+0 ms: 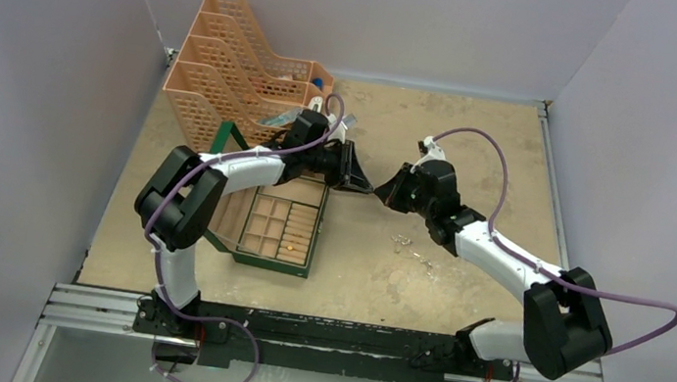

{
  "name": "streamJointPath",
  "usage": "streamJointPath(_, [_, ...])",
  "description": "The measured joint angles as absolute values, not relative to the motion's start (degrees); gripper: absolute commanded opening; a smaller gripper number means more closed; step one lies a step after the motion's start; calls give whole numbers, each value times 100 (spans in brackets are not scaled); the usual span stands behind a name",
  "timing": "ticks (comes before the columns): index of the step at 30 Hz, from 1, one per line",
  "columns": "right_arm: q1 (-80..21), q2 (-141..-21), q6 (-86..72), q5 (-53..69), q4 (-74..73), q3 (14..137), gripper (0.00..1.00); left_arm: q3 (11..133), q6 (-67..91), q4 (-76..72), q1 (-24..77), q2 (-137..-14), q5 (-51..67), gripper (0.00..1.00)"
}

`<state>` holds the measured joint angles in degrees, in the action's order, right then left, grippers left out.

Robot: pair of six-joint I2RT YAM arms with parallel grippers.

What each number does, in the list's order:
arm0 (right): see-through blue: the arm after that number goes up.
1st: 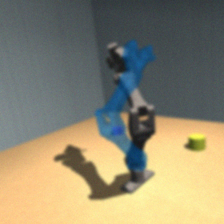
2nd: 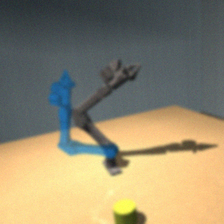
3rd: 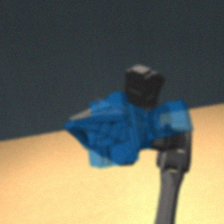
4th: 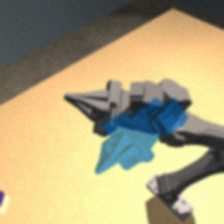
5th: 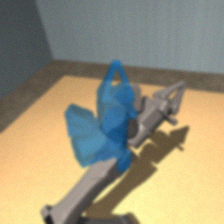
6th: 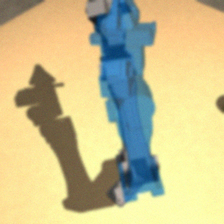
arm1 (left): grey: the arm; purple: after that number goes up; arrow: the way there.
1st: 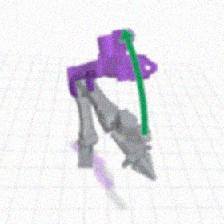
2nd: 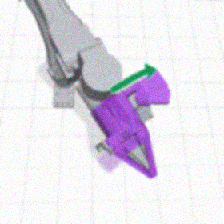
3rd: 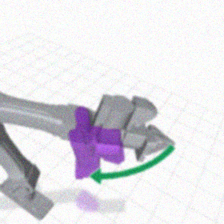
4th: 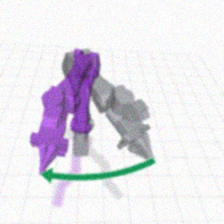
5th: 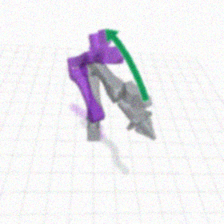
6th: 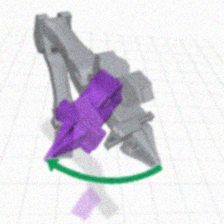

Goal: Organize the mixed jewelry

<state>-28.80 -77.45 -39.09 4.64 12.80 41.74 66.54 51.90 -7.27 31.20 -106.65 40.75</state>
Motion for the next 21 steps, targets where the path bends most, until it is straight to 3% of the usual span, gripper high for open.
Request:
streamJointPath(4, [-2880,-7745,-3911,539,1282,4169,0,6667,5188,-729,3120,-10687,4091,0])
streamJointPath(7, [-2880,-7745,-3913,558,1282,4165,0,6687,5183,-729,3120,-10704,4121,0])
streamJointPath(8, [-2880,-7745,-3920,563,1282,4165,5,6694,5172,-729,3120,-10704,4132,0])
streamJointPath(10, [-2880,-7745,-3946,561,1282,4165,30,6707,5148,-727,3120,-10704,4139,0])
streamJointPath(12, [-2877,-7745,-4003,541,1262,4165,42,6718,5124,-718,3120,-10704,4139,0])
streamJointPath(16, [-2779,-7655,-4117,569,1181,4073,52,6788,4921,-552,3109,-10665,4110,0])
streamJointPath(21, [-2729,-6954,-4274,805,1310,3881,55,6799,4589,-331,3028,-10309,4254,0])
